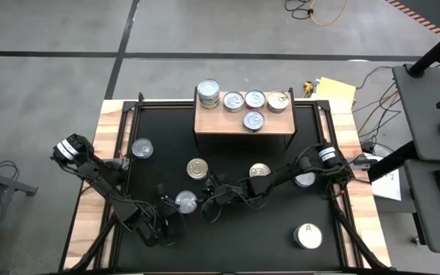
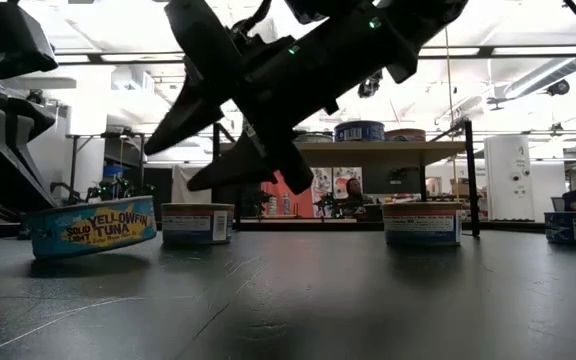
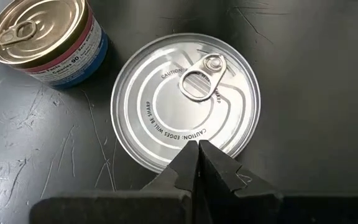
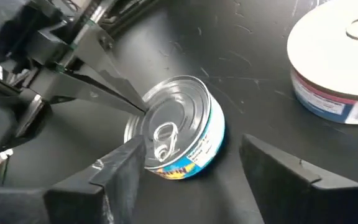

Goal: Stack canned seafood by type on shelf
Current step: Put the yellow tuna can on the shelf

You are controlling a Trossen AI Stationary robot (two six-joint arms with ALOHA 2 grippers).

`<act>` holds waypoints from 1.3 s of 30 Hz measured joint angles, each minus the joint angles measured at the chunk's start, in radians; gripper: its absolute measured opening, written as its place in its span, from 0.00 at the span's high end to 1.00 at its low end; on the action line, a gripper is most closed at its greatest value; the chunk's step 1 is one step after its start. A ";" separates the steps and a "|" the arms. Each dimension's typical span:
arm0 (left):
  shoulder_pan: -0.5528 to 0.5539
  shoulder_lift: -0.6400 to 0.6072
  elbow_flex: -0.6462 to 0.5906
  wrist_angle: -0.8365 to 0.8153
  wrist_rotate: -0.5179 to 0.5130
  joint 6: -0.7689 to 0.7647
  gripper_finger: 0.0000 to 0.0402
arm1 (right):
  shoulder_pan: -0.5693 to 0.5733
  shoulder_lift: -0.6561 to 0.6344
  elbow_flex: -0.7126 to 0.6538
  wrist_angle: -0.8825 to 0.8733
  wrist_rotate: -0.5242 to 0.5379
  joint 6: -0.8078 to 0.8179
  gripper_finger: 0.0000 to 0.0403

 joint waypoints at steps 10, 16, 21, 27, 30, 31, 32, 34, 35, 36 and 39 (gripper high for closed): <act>-0.010 0.001 -0.005 0.015 -0.014 -0.008 1.00 | -0.002 0.006 0.009 0.004 0.000 0.027 0.29; -0.013 0.001 -0.006 0.028 -0.015 -0.008 1.00 | -0.002 0.029 0.008 0.011 0.000 0.046 0.29; -0.022 0.004 -0.007 0.041 -0.017 -0.009 1.00 | -0.008 0.078 0.007 0.051 -0.025 0.089 0.28; -0.027 0.029 -0.006 0.053 -0.049 -0.014 1.00 | -0.018 0.134 0.048 0.066 -0.098 0.108 0.27; -0.031 0.039 -0.006 0.060 -0.064 -0.019 1.00 | -0.019 0.165 0.088 0.061 -0.130 0.104 0.28; -0.032 0.042 -0.006 0.061 -0.067 -0.019 1.00 | -0.020 0.172 0.102 0.058 -0.145 0.101 0.28; -0.033 0.043 -0.006 0.064 -0.067 -0.020 1.00 | -0.020 0.181 0.116 0.054 -0.149 0.097 0.29; -0.035 0.043 -0.006 0.069 -0.063 -0.022 1.00 | -0.021 0.192 0.136 0.047 -0.161 0.086 0.29; -0.036 0.043 -0.006 0.071 -0.059 -0.025 1.00 | -0.021 0.195 0.143 0.044 -0.164 0.083 0.30; -0.038 0.043 -0.006 0.071 -0.059 -0.027 1.00 | -0.021 0.196 0.145 0.043 -0.169 0.080 0.31; -0.043 0.043 -0.006 0.075 -0.071 -0.031 1.00 | -0.021 0.196 0.146 0.036 -0.175 0.080 0.34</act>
